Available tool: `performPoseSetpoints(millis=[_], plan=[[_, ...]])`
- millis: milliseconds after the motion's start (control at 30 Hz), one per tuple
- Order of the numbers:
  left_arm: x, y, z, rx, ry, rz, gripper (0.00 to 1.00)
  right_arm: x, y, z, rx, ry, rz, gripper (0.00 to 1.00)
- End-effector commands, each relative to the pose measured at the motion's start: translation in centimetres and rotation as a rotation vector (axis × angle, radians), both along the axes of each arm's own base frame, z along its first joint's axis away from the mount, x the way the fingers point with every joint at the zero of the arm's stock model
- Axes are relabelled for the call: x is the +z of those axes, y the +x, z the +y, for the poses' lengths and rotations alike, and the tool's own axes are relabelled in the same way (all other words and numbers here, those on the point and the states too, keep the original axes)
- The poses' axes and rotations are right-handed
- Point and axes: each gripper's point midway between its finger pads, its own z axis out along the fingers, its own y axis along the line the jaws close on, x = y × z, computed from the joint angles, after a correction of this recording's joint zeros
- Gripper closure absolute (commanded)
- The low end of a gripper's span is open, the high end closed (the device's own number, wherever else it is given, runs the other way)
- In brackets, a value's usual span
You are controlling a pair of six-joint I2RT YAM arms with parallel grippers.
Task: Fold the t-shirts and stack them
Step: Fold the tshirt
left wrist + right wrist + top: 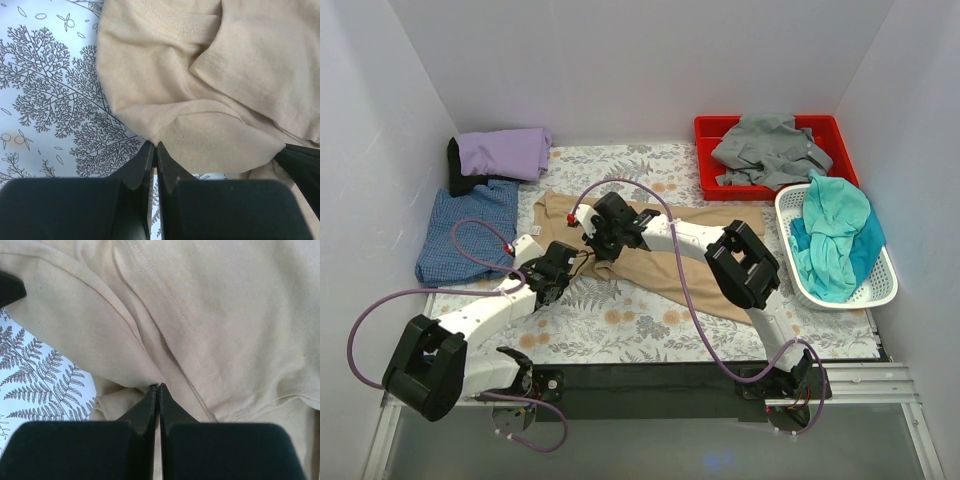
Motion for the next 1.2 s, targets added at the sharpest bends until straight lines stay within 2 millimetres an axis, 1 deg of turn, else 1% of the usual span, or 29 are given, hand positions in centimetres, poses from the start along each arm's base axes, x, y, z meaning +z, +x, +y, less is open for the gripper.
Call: performPoseSetpoints(millis=[0, 133, 167, 200, 267, 367, 467, 567, 600, 633, 667, 700, 733, 767, 833, 867, 900, 933, 967, 1000, 1033, 1067, 1100, 1133, 1167], plan=[[1.2, 0.7, 0.8, 0.03, 0.031, -0.074, 1.0, 3.2, 0.4, 0.2, 0.01, 0.058, -0.048, 0.99], [2.8, 1.1, 0.8, 0.02, 0.033, -0.103, 1.0, 3.1, 0.4, 0.0, 0.003, 0.05, -0.051, 0.99], [4.0, 1.5, 0.8, 0.026, 0.031, -0.132, 1.0, 3.2, 0.5, -0.1, 0.001, 0.05, -0.056, 0.99], [4.6, 1.3, 1.4, 0.041, 0.053, -0.135, 1.0, 3.2, 0.6, -0.2, -0.006, 0.046, -0.062, 0.99], [7.2, 1.9, 1.7, 0.059, 0.061, -0.185, 1.0, 3.3, 1.0, -0.6, -0.02, 0.037, -0.073, 0.99], [9.3, 2.2, 2.6, 0.084, 0.086, -0.221, 1.0, 3.4, 1.4, -0.9, -0.026, 0.034, -0.083, 0.99], [9.1, 2.4, 3.2, 0.095, 0.095, -0.221, 1.0, 3.4, 1.5, -1.1, -0.027, 0.03, -0.087, 0.99], [8.1, 3.1, 4.4, 0.117, 0.116, -0.212, 1.0, 3.3, 1.8, -1.4, -0.037, 0.017, -0.102, 0.99], [7.7, 3.4, 5.3, 0.14, 0.12, -0.202, 1.0, 3.4, 2.0, -1.5, -0.039, 0.015, -0.11, 0.99], [7.2, 4.0, 6.0, 0.148, 0.109, -0.195, 1.0, 3.2, 2.2, -1.6, -0.047, 0.006, -0.119, 0.99], [6.8, 5.0, 7.2, 0.172, 0.075, -0.199, 1.0, 3.1, 2.5, -1.6, -0.052, 0.0, -0.127, 0.99], [6.5, 5.9, 7.3, 0.178, 0.059, -0.207, 1.0, 2.8, 2.6, -1.6, -0.055, -0.008, -0.13, 0.99], [5.8, 6.4, 7.5, 0.176, 0.065, -0.185, 0.99, 2.7, 2.6, -1.6, -0.052, -0.009, -0.131, 0.99], [5.9, 7.7, 7.6, 0.152, 0.105, -0.179, 0.98, 2.5, 2.7, -1.7, -0.057, -0.016, -0.134, 0.99], [5.3, 10.3, 7.9, 0.146, 0.165, -0.13, 0.91, 2.1, 3.1, -2.1, -0.079, -0.035, -0.149, 0.9], [6.6, 11.1, 7.8, 0.139, 0.165, -0.155, 0.91, 1.9, 3.1, -2.2, -0.079, -0.038, -0.147, 0.9], [6.4, 11.9, 7.5, 0.13, 0.167, -0.144, 0.84, 2.0, 3.3, -2.3, -0.085, -0.041, -0.152, 0.86], [4.7, 12.2, 7.5, 0.12, 0.18, -0.081, 0.58, 2.2, 3.5, -2.5, -0.099, -0.047, -0.166, 0.84], [4.8, 12.9, 7.3, 0.12, 0.179, -0.074, 0.5, 2.3, 3.6, -2.7, -0.108, -0.049, -0.175, 0.83], [5.6, 13.9, 7.1, 0.124, 0.172, -0.088, 0.46, 1.9, 3.8, -3.4, -0.128, -0.068, -0.189, 0.8], [4.9, 14.3, 6.9, 0.118, 0.173, -0.066, 0.41, 2.6, 4.5, -3.7, -0.153, -0.068, -0.227, 0.78], [5.1, 14.7, 6.8, 0.114, 0.173, -0.07, 0.41, 2.4, 4.7, -4.4, -0.172, -0.088, -0.244, 0.76], [5.7, 15.3, 6.7, 0.109, 0.172, -0.083, 0.4, 2.6, 4.8, -4.6, -0.177, -0.093, -0.257, 0.76], [6.0, 15.6, 6.6, 0.104, 0.171, -0.09, 0.4, 3.5, 4.9, -4.8, -0.187, -0.085, -0.277, 0.75], [6.5, 15.7, 6.6, 0.1, 0.171, -0.099, 0.4, 3.9, 5.2, -4.9, -0.191, -0.081, -0.294, 0.75]])
